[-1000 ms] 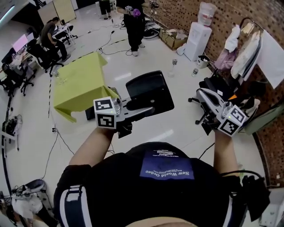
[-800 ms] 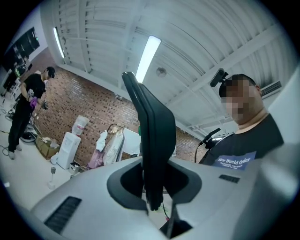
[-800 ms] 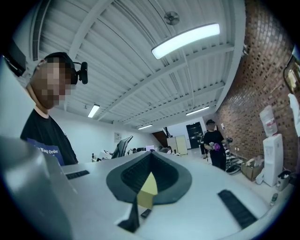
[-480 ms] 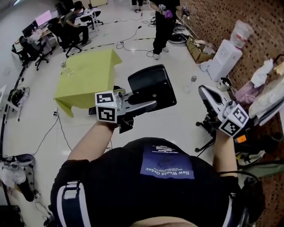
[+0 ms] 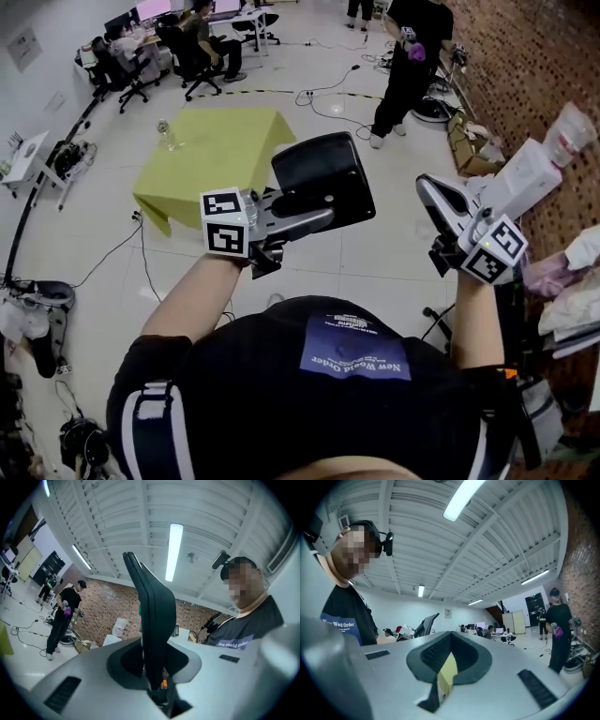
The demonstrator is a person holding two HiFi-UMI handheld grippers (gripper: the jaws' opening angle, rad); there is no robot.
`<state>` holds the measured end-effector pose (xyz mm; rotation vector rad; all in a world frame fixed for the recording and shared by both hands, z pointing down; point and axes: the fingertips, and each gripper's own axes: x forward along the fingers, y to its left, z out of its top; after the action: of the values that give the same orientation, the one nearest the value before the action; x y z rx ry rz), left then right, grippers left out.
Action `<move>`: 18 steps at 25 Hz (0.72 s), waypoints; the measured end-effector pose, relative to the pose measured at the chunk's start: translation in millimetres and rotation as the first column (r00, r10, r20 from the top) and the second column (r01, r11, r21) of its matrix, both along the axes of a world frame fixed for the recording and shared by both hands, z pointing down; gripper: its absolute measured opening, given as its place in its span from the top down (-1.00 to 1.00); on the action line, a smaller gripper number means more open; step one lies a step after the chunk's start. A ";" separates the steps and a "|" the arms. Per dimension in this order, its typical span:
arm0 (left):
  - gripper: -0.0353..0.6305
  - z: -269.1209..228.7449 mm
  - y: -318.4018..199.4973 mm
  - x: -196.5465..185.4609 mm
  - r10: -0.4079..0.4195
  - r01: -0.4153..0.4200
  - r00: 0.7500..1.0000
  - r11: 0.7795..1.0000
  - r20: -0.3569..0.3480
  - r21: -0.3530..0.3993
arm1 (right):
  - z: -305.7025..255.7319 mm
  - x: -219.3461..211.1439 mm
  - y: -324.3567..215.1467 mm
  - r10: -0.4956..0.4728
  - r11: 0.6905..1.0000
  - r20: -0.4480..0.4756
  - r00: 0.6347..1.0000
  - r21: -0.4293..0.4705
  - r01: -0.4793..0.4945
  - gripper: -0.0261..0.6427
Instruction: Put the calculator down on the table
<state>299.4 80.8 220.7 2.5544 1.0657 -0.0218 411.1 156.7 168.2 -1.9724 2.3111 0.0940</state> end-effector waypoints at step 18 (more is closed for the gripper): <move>0.67 -31.1 -280.3 88.2 0.029 -0.026 0.998 0.999 -0.060 0.045 | -32.6 78.8 -296.7 -0.026 1.000 -0.058 0.998 0.002 0.027 0.96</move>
<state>387.6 -199.4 189.6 2.5932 1.1359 -0.0697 489.9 -140.1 135.7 -1.9627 2.3704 0.1544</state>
